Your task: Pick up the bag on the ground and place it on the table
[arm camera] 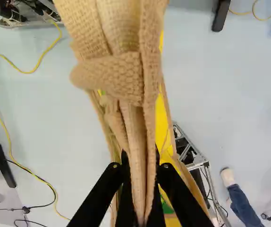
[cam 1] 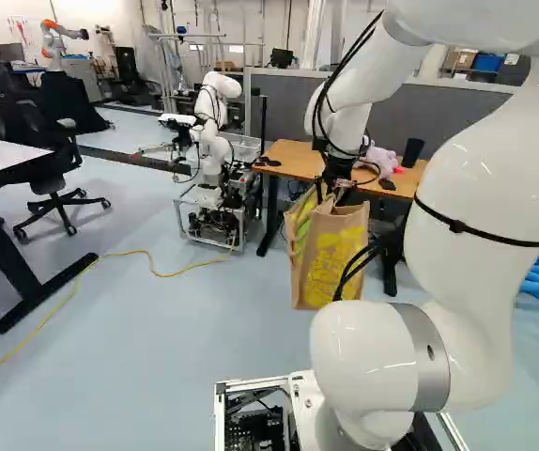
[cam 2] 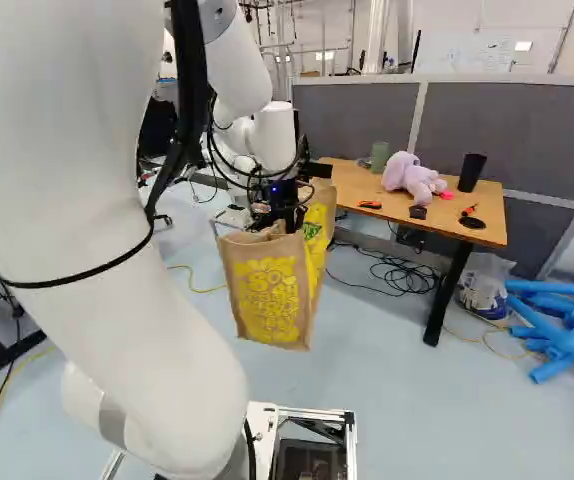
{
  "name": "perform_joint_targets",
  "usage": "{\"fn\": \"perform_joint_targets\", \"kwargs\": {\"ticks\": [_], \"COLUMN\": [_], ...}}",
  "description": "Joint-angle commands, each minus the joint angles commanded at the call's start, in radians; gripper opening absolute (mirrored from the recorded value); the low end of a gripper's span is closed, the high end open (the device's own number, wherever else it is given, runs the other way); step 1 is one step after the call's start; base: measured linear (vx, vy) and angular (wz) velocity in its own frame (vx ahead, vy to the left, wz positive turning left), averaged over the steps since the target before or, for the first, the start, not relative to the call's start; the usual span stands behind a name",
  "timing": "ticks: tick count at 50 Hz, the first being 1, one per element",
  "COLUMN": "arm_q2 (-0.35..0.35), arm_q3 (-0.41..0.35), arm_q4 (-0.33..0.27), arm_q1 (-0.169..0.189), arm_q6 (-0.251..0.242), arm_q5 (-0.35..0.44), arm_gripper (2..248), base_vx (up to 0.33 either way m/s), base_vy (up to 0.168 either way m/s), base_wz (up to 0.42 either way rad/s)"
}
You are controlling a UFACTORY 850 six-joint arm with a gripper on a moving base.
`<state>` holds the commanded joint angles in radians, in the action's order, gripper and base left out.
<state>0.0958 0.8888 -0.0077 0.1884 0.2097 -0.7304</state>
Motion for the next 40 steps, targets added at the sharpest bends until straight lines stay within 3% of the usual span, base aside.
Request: {"fn": "perform_joint_targets", "kwargs": {"ticks": [40], "arm_q2": [0.000], "arm_q3": [0.000], "arm_q4": [0.000], "arm_q1": [0.000], "arm_q6": [0.000], "arm_q5": [0.000], "arm_gripper": [21], "base_vx": [0.182], "base_vy": [-0.031], "base_wz": [-0.010]}}
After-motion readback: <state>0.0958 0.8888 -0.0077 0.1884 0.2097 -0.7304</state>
